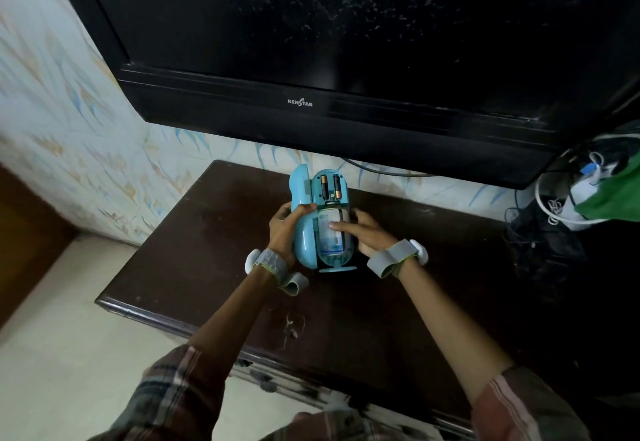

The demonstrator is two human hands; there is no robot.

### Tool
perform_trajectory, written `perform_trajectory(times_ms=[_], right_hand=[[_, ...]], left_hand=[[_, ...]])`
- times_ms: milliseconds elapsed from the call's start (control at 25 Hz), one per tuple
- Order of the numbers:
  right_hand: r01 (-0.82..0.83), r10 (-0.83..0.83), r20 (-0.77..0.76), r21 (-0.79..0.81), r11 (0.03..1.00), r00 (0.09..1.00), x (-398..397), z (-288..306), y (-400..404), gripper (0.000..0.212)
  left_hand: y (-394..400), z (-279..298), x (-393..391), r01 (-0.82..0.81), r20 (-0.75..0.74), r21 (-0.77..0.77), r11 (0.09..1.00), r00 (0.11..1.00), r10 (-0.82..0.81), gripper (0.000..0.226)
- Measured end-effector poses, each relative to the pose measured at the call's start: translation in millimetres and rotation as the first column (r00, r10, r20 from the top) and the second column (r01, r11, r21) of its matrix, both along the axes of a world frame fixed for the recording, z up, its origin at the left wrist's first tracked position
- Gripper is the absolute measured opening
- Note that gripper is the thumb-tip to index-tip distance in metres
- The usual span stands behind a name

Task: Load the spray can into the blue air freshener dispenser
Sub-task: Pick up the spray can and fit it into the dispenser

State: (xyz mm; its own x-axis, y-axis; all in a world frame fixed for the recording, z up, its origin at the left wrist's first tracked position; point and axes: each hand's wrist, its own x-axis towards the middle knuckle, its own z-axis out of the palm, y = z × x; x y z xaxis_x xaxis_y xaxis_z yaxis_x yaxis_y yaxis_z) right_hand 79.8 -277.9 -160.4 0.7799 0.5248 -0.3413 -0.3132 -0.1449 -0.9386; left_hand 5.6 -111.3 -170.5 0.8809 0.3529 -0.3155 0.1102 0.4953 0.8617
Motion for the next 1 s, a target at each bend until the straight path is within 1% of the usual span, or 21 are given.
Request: perform_trajectory(times_ms=[40,80,160,240,280,320,400,440,520,560,600,640,680,720,800,840,920,1000], right_hand=[[0.013,-0.012,-0.03,0.03,0.999,0.999,2,-1,-1,0.038],[0.028,-0.027,-0.026,0.032,0.999,0.999,0,1,0,0.041],[0.048,-0.048,0.044,0.006,0.999,0.998,0,1,7,0.044],[0.085,-0.079,0.126,-0.048,0.995,0.989,-6,4,17,0.051],[0.104,-0.096,0.14,-0.05,0.993,0.986,-4,1,21,0.054],[0.098,-0.094,0.129,-0.026,0.995,0.987,-3,1,23,0.05],[0.034,-0.04,0.09,0.074,0.997,0.995,0,1,19,0.029],[0.025,-0.03,0.044,0.116,0.993,0.999,5,-2,16,0.022],[0.051,-0.049,-0.017,0.152,0.987,0.999,10,-5,13,0.022],[0.072,-0.072,-0.004,0.145,0.987,0.997,9,-5,16,0.024],[0.086,-0.09,0.031,0.124,0.989,0.995,6,-3,20,0.032],[0.094,-0.1,0.066,0.093,0.991,0.993,2,1,25,0.047],[0.098,-0.106,0.096,0.086,0.991,0.99,1,-1,28,0.056],[0.096,-0.108,0.11,0.109,0.989,0.988,0,-1,29,0.053],[0.084,-0.103,0.098,0.177,0.981,0.99,1,-2,28,0.027],[0.091,-0.107,0.07,0.202,0.975,0.992,2,-3,26,0.019],[0.113,-0.124,0.039,0.218,0.969,0.992,4,-3,23,0.021],[0.09,-0.106,0.074,0.19,0.978,0.992,5,-4,23,0.022]], left_hand=[[1,0,0,0.0,0.002,-0.001,1.0,1.0,0.0,0.074],[1,0,0,-0.003,0.005,-0.004,1.0,1.0,0.003,0.07],[-1,3,1,-0.006,0.015,-0.008,1.0,1.0,0.006,0.065],[-4,7,4,0.001,0.029,0.021,1.0,1.0,-0.002,0.068],[-4,9,5,0.006,0.036,0.041,0.999,0.999,-0.008,0.069],[-3,10,6,0.01,0.043,0.054,0.998,0.999,-0.013,0.07],[3,9,7,0.004,0.052,0.055,0.999,0.999,-0.007,0.072],[7,9,7,-0.001,0.053,0.052,0.999,0.999,-0.001,0.074],[10,8,7,-0.005,0.057,0.047,0.999,0.998,0.002,0.077],[10,8,8,-0.003,0.06,0.045,0.999,0.998,0.001,0.078],[9,8,8,-0.005,0.062,0.044,0.999,0.998,0.002,0.078],[8,9,8,-0.008,0.065,0.047,0.999,0.998,0.004,0.077],[8,10,9,-0.007,0.068,0.055,0.998,0.998,0.003,0.075],[8,10,10,0.001,0.071,0.064,0.998,0.997,-0.005,0.074],[13,10,10,0.008,0.069,0.071,0.997,0.998,-0.013,0.073],[16,11,10,0.001,0.064,0.069,0.998,0.998,-0.006,0.073],[19,10,9,-0.016,0.061,0.059,0.998,0.998,0.012,0.075],[17,9,10,-0.017,0.062,0.05,0.999,0.998,0.014,0.081]])
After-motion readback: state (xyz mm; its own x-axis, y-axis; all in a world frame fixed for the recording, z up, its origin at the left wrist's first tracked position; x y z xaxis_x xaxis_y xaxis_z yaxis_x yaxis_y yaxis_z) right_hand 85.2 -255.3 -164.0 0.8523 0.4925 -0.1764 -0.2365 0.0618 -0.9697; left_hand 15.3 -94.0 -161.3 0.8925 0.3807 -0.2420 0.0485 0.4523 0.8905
